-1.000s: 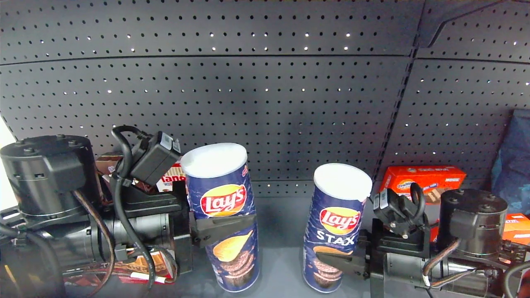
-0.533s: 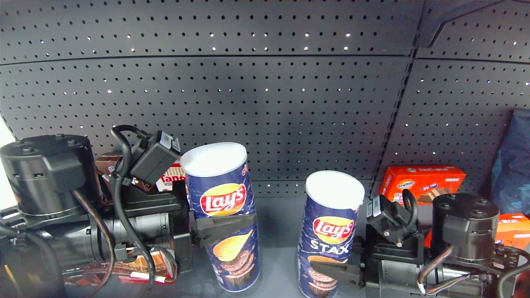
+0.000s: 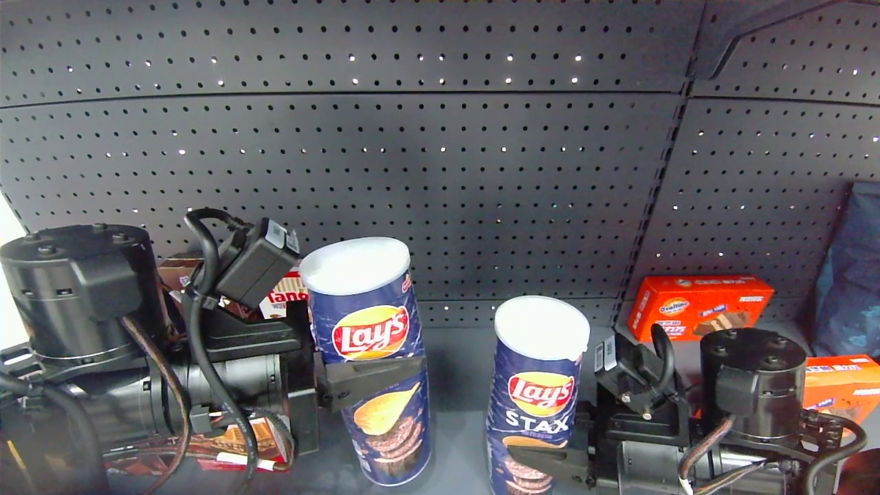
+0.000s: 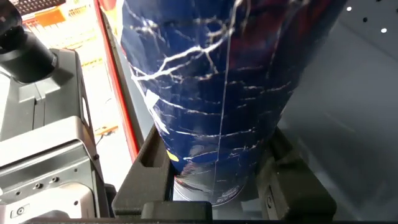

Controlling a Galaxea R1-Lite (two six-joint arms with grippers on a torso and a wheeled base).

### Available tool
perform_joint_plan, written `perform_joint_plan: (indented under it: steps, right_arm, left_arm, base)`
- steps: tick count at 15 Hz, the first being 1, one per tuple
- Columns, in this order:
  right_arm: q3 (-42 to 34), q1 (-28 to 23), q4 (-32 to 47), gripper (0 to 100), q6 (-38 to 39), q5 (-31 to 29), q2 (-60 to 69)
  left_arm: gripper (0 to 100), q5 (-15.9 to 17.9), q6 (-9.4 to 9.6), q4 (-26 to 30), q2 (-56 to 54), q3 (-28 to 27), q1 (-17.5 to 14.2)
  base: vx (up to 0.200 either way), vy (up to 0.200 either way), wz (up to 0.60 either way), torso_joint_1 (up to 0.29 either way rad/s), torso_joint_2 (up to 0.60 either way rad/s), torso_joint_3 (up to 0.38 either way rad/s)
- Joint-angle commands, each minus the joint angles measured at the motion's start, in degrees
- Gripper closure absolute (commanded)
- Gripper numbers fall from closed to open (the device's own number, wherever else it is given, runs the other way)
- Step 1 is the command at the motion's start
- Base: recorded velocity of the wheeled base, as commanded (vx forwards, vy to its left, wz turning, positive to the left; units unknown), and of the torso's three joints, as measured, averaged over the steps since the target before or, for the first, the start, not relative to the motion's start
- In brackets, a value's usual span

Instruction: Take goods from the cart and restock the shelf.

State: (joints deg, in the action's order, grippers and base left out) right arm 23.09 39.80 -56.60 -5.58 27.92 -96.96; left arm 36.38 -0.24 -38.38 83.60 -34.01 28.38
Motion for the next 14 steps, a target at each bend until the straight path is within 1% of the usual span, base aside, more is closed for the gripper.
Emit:
perform_joint_plan:
  steps: [1, 12, 13, 14]
  right_arm:
    - [0.0, 0.2, 0.0, 100, 0.0, 0.0, -0.5]
    - [-0.3, 1.1, -0.7, 100, 0.0, 0.0, -2.0]
    - [-0.9, 1.1, -0.7, 0, 0.0, 0.0, -1.9]
    - [-1.3, 1.1, -1.0, 0, 0.0, 0.0, -1.8]
  left_arm:
    - [100, 0.0, -0.02, -0.1, 0.1, 0.0, -0.1]
    - [100, 0.0, -0.02, -0.3, 0.2, 0.1, 0.0]
    - [100, 0.0, -0.02, -0.3, 0.1, 0.2, 0.0]
    - [100, 0.0, -0.02, -0.3, 0.2, 0.2, 0.0]
  base:
    - [0.0, 0.0, 0.0, 0.0, 0.0, 0.0]
    - [0.0, 0.0, 0.0, 0.0, 0.0, 0.0]
    - [0.0, 0.0, 0.0, 0.0, 0.0, 0.0]
    - [0.0, 0.0, 0.0, 0.0, 0.0, 0.0]
